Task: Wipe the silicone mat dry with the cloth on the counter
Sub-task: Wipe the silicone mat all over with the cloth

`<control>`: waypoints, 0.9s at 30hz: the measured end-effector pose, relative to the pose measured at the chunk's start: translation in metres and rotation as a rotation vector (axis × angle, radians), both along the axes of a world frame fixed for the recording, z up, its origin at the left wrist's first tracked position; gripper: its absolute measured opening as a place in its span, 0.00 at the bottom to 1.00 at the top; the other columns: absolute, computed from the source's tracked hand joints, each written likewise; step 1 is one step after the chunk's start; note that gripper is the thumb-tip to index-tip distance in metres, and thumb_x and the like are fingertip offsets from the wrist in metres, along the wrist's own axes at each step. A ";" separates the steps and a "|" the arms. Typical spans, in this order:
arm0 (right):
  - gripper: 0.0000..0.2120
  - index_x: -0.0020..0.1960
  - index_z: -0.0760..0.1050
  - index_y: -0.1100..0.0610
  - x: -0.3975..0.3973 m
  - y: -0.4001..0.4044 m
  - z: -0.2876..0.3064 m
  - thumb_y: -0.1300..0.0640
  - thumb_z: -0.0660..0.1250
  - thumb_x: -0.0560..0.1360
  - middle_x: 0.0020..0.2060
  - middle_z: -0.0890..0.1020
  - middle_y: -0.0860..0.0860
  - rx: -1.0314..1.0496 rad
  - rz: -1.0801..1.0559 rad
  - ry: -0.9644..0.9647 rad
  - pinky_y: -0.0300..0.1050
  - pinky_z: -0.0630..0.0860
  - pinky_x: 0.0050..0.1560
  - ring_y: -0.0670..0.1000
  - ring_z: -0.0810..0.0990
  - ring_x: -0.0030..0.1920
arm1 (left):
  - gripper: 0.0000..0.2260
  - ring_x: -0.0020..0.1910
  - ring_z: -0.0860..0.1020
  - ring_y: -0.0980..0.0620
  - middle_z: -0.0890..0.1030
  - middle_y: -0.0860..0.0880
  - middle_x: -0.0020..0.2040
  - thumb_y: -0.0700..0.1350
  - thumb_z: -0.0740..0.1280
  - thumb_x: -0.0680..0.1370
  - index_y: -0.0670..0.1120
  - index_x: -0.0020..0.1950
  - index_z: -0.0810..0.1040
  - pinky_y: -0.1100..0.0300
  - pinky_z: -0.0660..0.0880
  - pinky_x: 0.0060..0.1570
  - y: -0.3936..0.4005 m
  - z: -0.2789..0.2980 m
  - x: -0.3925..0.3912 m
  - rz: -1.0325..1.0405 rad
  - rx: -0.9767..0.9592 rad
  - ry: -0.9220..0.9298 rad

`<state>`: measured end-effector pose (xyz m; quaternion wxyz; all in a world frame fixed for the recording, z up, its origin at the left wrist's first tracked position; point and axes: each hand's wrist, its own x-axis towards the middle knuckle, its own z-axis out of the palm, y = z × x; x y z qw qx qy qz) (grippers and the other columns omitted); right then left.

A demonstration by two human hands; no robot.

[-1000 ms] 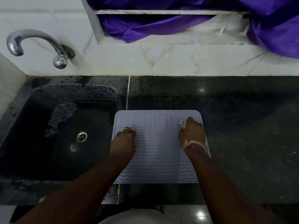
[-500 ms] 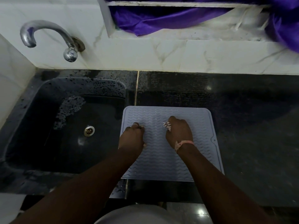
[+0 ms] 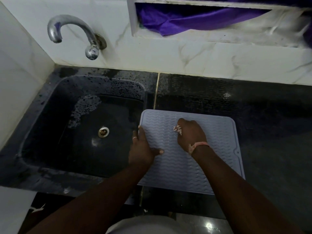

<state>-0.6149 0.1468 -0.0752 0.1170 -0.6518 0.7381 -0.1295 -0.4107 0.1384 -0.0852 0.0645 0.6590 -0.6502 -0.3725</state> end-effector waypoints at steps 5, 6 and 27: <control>0.07 0.50 0.73 0.57 0.013 -0.014 0.001 0.62 0.65 0.72 0.43 0.81 0.54 0.026 0.112 -0.033 0.44 0.71 0.42 0.55 0.77 0.46 | 0.65 0.77 0.61 0.38 0.51 0.42 0.81 0.61 0.81 0.61 0.55 0.80 0.35 0.38 0.66 0.70 -0.007 -0.001 0.002 0.028 0.062 0.031; 0.07 0.50 0.73 0.58 0.016 -0.017 0.002 0.62 0.65 0.72 0.43 0.81 0.54 0.029 0.120 -0.044 0.46 0.74 0.43 0.55 0.78 0.45 | 0.64 0.76 0.63 0.39 0.53 0.42 0.80 0.61 0.81 0.61 0.55 0.81 0.37 0.40 0.67 0.69 -0.009 -0.001 0.004 0.016 0.071 0.020; 0.09 0.50 0.73 0.51 0.094 -0.083 -0.011 0.53 0.67 0.71 0.46 0.81 0.53 0.099 0.266 -0.019 0.45 0.75 0.42 0.55 0.80 0.45 | 0.61 0.74 0.68 0.48 0.66 0.52 0.77 0.56 0.84 0.57 0.55 0.81 0.49 0.48 0.70 0.69 -0.010 -0.007 0.009 0.106 0.055 0.164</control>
